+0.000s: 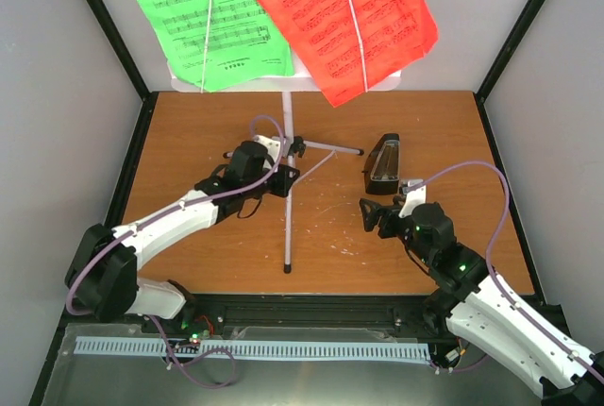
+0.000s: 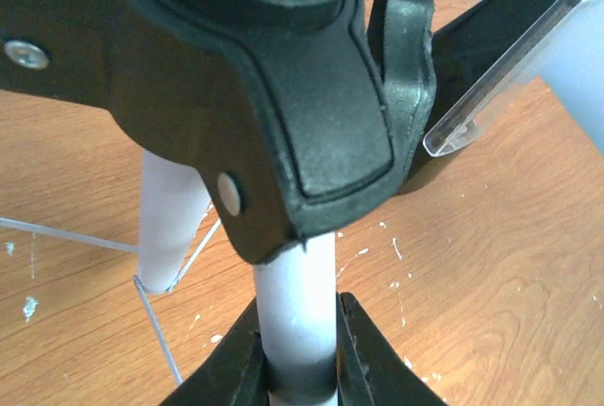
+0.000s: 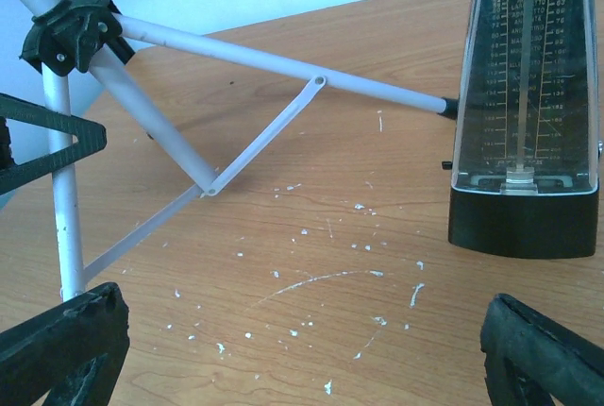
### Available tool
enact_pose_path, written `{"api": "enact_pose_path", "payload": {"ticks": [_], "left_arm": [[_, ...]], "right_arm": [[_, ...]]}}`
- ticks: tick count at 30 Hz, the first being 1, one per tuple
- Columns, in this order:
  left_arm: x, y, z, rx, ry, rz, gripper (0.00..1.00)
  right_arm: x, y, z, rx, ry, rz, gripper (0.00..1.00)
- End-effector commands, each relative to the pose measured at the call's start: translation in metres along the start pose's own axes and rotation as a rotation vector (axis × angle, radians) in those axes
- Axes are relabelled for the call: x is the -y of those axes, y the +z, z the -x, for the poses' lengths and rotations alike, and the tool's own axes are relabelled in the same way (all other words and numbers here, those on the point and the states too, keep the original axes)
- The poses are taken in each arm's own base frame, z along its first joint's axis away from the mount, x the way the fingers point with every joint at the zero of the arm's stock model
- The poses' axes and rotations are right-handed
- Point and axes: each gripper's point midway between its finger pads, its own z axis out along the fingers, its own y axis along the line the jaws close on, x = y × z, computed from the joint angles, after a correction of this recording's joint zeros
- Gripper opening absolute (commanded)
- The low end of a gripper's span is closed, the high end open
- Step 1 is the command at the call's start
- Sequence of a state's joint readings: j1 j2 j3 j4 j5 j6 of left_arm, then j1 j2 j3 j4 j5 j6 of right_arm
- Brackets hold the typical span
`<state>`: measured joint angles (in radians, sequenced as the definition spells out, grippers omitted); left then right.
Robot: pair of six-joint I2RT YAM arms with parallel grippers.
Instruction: Pack up the instrument practice props
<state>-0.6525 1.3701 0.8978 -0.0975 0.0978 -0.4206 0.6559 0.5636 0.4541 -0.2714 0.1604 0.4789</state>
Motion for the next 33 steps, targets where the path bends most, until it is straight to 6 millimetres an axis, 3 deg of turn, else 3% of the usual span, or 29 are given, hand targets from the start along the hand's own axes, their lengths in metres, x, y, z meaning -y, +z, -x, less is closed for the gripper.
{"api": "enact_pose_path", "payload": {"ticks": [1, 9, 16, 21, 23, 25, 27, 29, 33], "left_arm": [[-0.012, -0.016, -0.004, -0.054, 0.153, -0.057, 0.0], [-0.016, -0.033, 0.014, -0.088, 0.381, -0.197, 0.0], [-0.039, -0.003, 0.022, -0.135, 0.494, -0.16, 0.0], [-0.049, 0.004, 0.027, -0.133, 0.506, -0.13, 0.02], [-0.052, 0.003, 0.03, -0.119, 0.507, -0.108, 0.18], [-0.053, -0.001, 0.035, -0.101, 0.501, -0.084, 0.57], [-0.053, -0.008, 0.042, -0.077, 0.5, -0.06, 0.8], [-0.048, -0.02, 0.053, -0.038, 0.498, -0.048, 0.92], [-0.031, -0.056, 0.075, 0.092, 0.465, -0.045, 0.99]], "right_arm": [[-0.007, -0.01, 0.013, 0.021, 0.001, 0.028, 1.0], [-0.007, -0.016, 0.02, 0.032, -0.026, 0.017, 1.0], [-0.008, -0.03, 0.04, 0.063, -0.062, -0.008, 1.0], [-0.001, -0.03, 0.038, 0.074, -0.052, -0.04, 1.0], [0.003, -0.029, 0.037, 0.076, -0.042, -0.058, 1.0], [0.006, -0.028, 0.04, 0.088, -0.031, -0.08, 1.0], [0.004, -0.029, 0.047, 0.098, -0.039, -0.08, 1.0], [0.004, -0.031, 0.057, 0.103, -0.048, -0.099, 1.0], [0.004, -0.026, 0.082, 0.081, -0.067, -0.11, 1.0]]}}
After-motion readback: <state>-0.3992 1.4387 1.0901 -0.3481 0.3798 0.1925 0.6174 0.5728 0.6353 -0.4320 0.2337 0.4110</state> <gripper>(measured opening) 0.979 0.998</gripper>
